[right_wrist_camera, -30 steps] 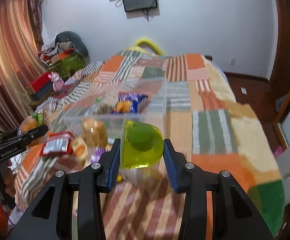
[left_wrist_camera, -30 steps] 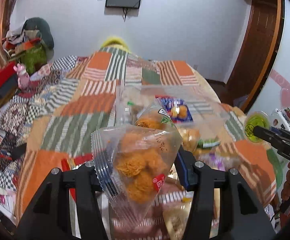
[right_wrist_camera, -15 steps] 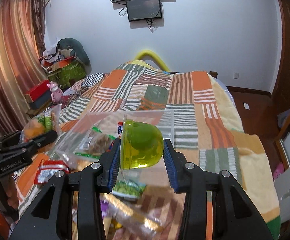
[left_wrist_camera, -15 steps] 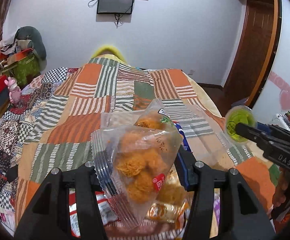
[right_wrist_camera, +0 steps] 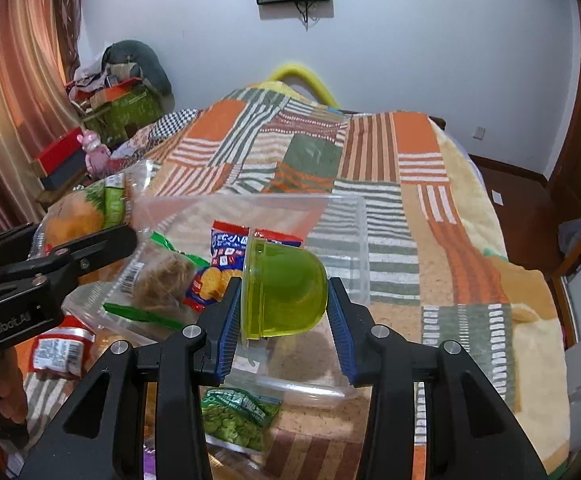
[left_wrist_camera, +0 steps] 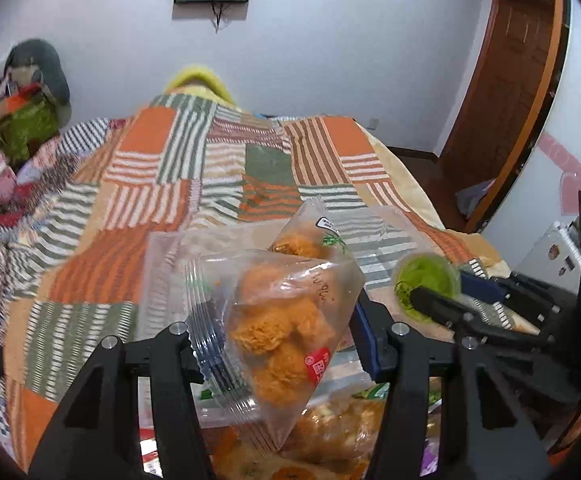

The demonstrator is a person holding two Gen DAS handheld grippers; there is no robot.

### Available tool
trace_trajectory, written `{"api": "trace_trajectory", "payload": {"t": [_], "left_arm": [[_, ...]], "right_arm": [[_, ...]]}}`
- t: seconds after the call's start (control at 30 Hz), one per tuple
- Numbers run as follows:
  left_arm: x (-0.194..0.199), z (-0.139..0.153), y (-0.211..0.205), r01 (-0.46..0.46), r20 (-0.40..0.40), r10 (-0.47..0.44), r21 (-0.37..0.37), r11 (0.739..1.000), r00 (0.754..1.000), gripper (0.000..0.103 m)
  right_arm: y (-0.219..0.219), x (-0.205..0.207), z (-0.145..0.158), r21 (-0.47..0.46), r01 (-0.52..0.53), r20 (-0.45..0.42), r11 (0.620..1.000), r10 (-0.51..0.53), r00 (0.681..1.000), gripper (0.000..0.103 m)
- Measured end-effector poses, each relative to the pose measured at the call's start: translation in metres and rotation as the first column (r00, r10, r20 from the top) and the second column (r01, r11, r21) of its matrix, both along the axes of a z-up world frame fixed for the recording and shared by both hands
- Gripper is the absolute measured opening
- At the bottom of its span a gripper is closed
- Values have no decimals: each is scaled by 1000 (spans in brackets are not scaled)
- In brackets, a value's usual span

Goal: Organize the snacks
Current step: 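Carry both items over the clear box and open both tools to drop them, then grasp the wafer-roll pack with the right tool while the left tool grasps the red snack bag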

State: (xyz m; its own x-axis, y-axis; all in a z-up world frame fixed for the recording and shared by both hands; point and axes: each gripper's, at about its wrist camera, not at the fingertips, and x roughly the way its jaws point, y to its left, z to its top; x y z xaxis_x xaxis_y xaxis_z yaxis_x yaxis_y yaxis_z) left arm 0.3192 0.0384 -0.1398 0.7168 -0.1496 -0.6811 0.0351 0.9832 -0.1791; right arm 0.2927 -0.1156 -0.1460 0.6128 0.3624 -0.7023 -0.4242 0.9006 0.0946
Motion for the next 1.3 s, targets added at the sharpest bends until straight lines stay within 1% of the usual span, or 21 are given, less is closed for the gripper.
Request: {"api": "trace_trajectory", "payload": {"t": [0.07, 0.17, 0.3, 0.37, 0.43, 0.5, 0.57, 0.63, 0.73, 0.8, 0.87, 0.93, 1.1, 1.23, 1.3], "left_arm": [[4, -5, -1, 4, -18, -4, -19, 1000, 1000, 54], [9, -9, -4, 3, -39, -3, -6, 1000, 999, 55], [5, -10, -7, 14, -59, -13, 14, 1000, 998, 61], [-2, -4, -6, 14, -41, -14, 17, 1000, 999, 62], [-9, 4, -6, 14, -17, -13, 32, 999, 1000, 66], [-18, 15, -5, 7, 11, -8, 54, 999, 1000, 73], [-23, 22, -1, 1, 30, -3, 63, 998, 1000, 75], [-33, 30, 4, -4, 45, 0, 73, 997, 999, 81], [-48, 36, 16, -24, 60, 18, 103, 994, 998, 88], [-60, 35, 28, -38, 59, 31, 135, 990, 998, 94], [-71, 30, 40, -57, 48, 50, 165, 985, 998, 96], [-78, 18, 55, -74, 20, 71, 188, 979, 997, 97], [-89, -25, 90, -84, -100, 105, 199, 977, 989, 97], [-89, -53, 96, -66, -150, 100, 220, 973, 984, 97], [-81, -64, 98, -60, -173, 98, 213, 975, 980, 97]], "right_arm": [[0, 1, -2, -4, -6, -7, 1000, 5, 1000, 38], [-1, 1, -4, -9, -9, -13, 1000, 9, 1000, 38], [-3, -4, 5, 2, -10, 11, 1000, 10, 1000, 38], [-2, -5, 9, 2, -14, 18, 1000, 14, 1000, 38], [-3, -8, 13, 4, -20, 26, 1000, 20, 999, 39], [-4, -12, 17, 3, -25, 34, 1000, 25, 999, 39], [-5, -17, 21, 0, -29, 44, 1000, 29, 999, 40], [-6, -23, 25, -1, -34, 52, 999, 34, 998, 41], [-9, -32, 30, -5, -46, 67, 999, 46, 997, 45], [-12, -40, 31, -7, -54, 74, 999, 54, 996, 50], [-14, -46, 30, -10, -59, 71, 998, 59, 996, 52], [-17, -51, 26, -15, -62, 62, 998, 63, 996, 53], [-20, -64, 8, -44, -78, 8, 996, 79, 997, 57], [-23, -71, -16, -73, -100, -63, 992, 95, 993, 58], [-23, -74, -26, -82, -112, -95, 990, 104, 990, 58]]}}
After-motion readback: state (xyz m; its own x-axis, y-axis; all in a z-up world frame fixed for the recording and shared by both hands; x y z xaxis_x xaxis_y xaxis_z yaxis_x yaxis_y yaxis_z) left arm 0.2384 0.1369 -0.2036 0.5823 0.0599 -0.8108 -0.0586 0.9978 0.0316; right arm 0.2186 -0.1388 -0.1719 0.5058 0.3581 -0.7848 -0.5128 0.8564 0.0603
